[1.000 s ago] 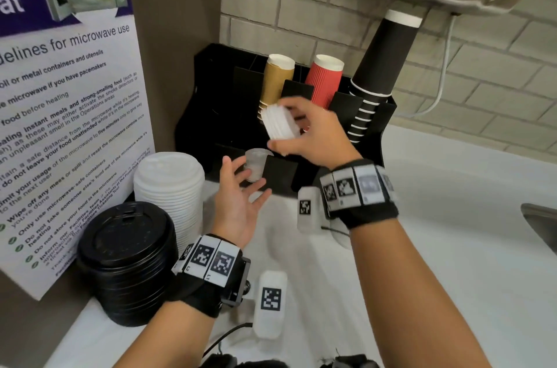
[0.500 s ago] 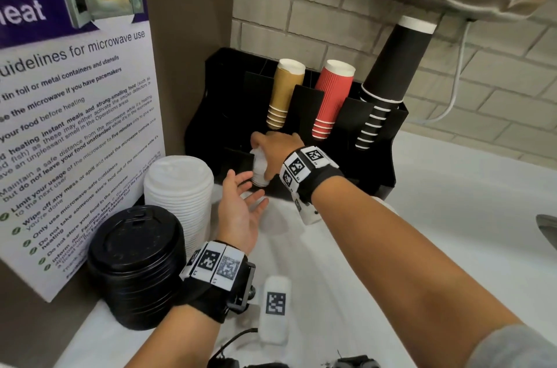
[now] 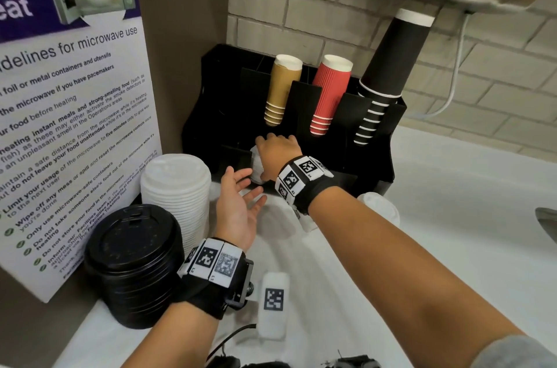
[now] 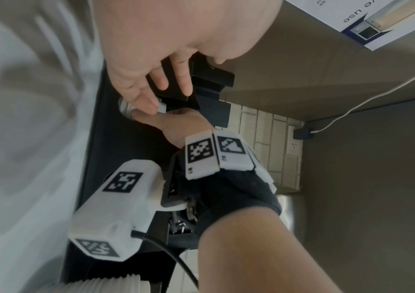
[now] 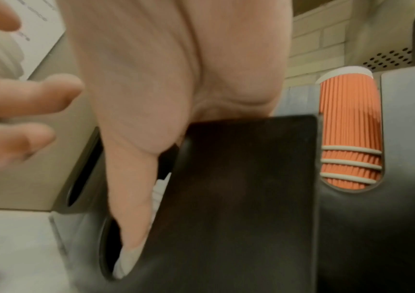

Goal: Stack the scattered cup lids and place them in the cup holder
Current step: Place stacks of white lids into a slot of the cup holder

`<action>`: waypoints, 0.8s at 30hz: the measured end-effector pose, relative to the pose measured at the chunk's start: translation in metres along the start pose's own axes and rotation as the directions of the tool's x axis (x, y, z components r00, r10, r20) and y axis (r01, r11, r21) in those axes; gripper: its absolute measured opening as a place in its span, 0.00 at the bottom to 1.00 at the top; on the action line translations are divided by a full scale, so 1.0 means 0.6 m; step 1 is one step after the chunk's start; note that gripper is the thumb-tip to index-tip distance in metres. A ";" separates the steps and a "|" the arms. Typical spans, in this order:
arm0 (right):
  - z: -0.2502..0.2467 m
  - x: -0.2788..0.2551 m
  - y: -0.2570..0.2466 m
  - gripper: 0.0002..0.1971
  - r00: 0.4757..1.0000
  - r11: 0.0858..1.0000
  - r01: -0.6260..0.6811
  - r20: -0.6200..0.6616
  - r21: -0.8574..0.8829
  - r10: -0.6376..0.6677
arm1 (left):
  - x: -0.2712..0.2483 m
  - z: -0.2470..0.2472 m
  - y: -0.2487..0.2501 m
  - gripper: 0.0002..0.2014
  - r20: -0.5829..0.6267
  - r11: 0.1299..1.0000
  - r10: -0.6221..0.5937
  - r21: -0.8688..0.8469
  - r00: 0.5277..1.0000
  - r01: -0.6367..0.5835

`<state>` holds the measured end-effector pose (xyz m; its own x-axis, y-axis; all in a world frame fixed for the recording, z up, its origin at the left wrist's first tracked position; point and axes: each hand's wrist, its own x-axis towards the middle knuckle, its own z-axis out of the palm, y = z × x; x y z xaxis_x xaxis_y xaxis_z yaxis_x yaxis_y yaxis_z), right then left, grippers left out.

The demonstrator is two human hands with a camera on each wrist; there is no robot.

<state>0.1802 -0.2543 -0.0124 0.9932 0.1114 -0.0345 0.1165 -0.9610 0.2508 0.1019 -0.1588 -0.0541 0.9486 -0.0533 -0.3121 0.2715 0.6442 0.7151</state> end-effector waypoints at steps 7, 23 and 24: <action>-0.078 -0.089 0.090 0.18 0.927 0.808 -0.056 -0.271 0.586 0.261 | 0.004 -0.006 -0.001 0.18 0.019 0.999 0.002 0.044 1.000 -0.003; 0.091 -0.270 0.198 0.30 0.810 0.509 -0.457 0.106 0.729 0.577 | -0.003 -0.006 -0.016 0.16 0.075 0.998 -0.020 0.065 0.997 0.016; 0.093 -0.270 0.197 0.29 0.811 0.515 -0.448 0.090 0.731 0.578 | -0.003 -0.006 -0.016 0.16 0.074 0.998 -0.023 0.064 0.997 0.019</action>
<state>0.0328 -0.3999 -0.0313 0.8724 -0.4879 0.0302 -0.3885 -0.7294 -0.5631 0.0969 -0.1624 -0.0628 0.9514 -0.1243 -0.2817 0.2988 0.5930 0.7477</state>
